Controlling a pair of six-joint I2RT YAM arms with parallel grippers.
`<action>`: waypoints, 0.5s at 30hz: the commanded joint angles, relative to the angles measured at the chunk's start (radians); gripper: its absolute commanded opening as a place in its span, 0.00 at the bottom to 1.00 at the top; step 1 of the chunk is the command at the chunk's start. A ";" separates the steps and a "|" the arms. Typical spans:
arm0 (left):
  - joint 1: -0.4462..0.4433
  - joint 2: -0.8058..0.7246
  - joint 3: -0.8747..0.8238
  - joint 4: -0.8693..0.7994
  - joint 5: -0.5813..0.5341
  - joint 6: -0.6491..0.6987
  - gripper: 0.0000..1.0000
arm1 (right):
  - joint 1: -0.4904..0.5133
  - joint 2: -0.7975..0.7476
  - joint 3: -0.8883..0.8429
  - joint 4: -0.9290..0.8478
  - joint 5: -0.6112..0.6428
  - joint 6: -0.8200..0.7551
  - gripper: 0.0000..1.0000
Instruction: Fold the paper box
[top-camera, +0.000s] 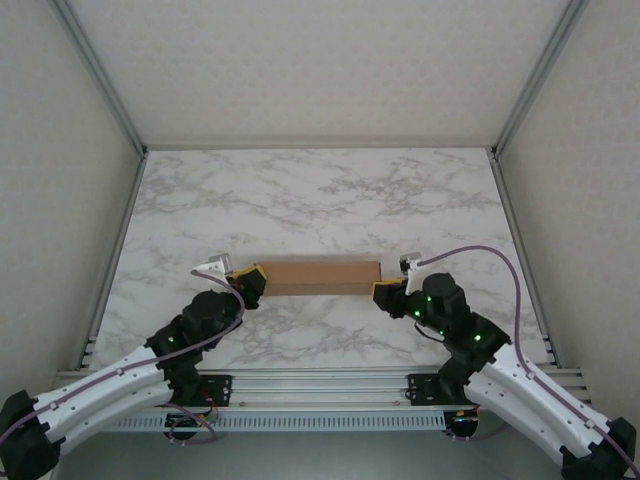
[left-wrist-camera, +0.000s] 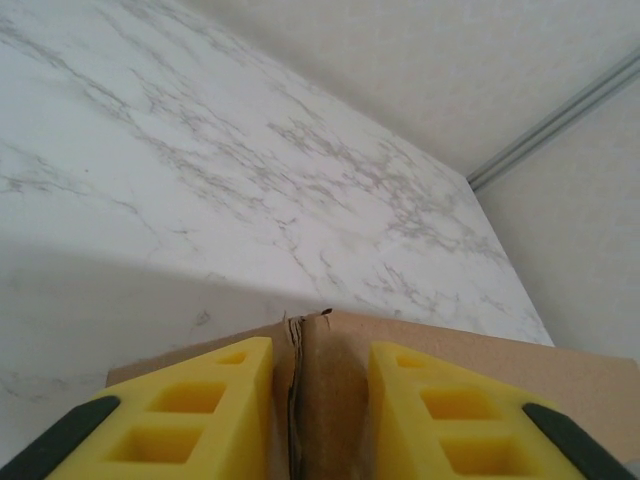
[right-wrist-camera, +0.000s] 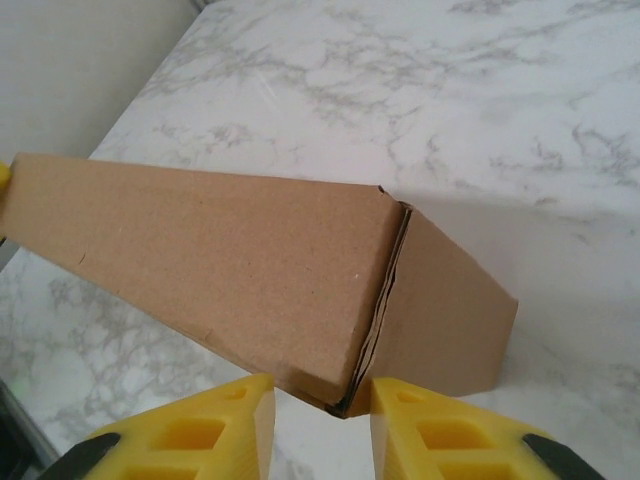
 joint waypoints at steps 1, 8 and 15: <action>-0.052 0.016 0.004 -0.127 0.069 -0.064 0.30 | 0.030 -0.017 0.020 -0.111 0.011 0.029 0.31; -0.130 0.016 0.027 -0.256 0.044 -0.162 0.30 | 0.040 -0.018 0.094 -0.199 0.042 0.030 0.33; -0.150 0.011 0.014 -0.286 0.079 -0.193 0.52 | 0.040 0.001 0.167 -0.273 0.033 0.033 0.44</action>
